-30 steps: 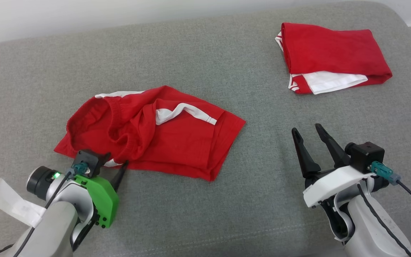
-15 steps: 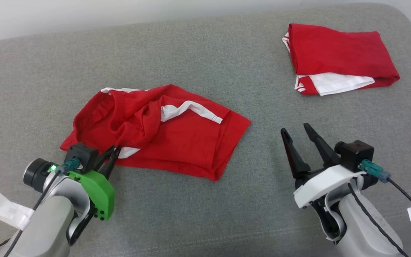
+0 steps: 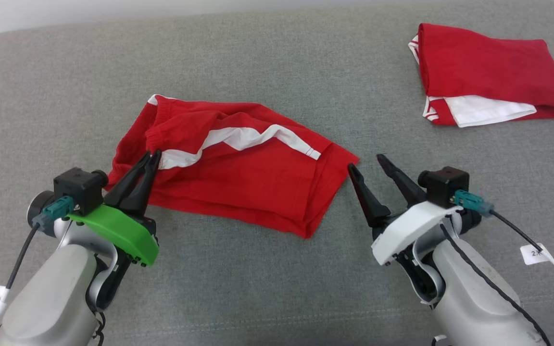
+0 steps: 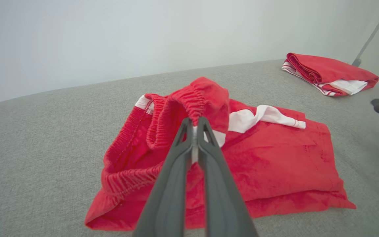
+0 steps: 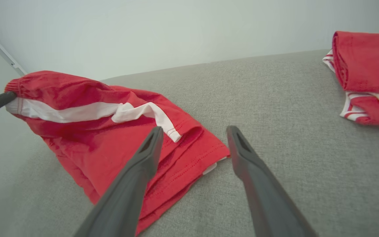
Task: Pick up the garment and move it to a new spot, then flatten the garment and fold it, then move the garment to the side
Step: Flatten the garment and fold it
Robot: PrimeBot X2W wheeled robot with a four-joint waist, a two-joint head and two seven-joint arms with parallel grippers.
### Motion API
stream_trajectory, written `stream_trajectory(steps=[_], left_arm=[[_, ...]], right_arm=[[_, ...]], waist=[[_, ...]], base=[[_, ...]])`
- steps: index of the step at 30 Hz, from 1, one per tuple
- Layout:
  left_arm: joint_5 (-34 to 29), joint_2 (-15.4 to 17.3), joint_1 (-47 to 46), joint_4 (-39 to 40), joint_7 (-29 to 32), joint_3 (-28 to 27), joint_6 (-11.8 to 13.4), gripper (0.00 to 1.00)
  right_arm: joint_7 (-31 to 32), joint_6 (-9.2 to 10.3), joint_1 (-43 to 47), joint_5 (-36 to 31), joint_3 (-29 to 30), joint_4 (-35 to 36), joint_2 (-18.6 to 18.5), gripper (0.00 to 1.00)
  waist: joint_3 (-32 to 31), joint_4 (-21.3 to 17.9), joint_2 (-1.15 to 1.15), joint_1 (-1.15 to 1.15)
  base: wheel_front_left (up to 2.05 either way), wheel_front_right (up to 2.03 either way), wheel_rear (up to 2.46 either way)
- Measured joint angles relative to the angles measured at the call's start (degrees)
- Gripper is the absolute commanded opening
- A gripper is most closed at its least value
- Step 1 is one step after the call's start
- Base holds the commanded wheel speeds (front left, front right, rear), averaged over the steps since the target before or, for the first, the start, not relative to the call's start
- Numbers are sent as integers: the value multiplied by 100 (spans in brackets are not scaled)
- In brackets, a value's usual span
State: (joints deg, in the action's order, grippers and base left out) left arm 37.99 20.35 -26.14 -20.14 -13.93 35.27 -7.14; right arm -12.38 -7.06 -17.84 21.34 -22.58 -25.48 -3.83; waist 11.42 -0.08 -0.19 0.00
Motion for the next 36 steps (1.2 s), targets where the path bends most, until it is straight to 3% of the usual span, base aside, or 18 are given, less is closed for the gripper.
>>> stream_trajectory(steps=[5,21,36], left_arm=[[36,-1,3,238,-1,-32,0,0],[58,36,2,628,-34,-142,0,0],[58,53,22,891,-51,-265,0,0]], right_arm=[[209,-1,-299,53,-366,-283,1,100],[283,-1,-984,376,-747,-892,1,100],[123,-1,-1410,610,-816,-1385,2,100]], waist=[[190,140,0,0],[596,462,0,0],[751,536,0,0]], base=[[0,0,0],[0,0,0],[0,0,0]])
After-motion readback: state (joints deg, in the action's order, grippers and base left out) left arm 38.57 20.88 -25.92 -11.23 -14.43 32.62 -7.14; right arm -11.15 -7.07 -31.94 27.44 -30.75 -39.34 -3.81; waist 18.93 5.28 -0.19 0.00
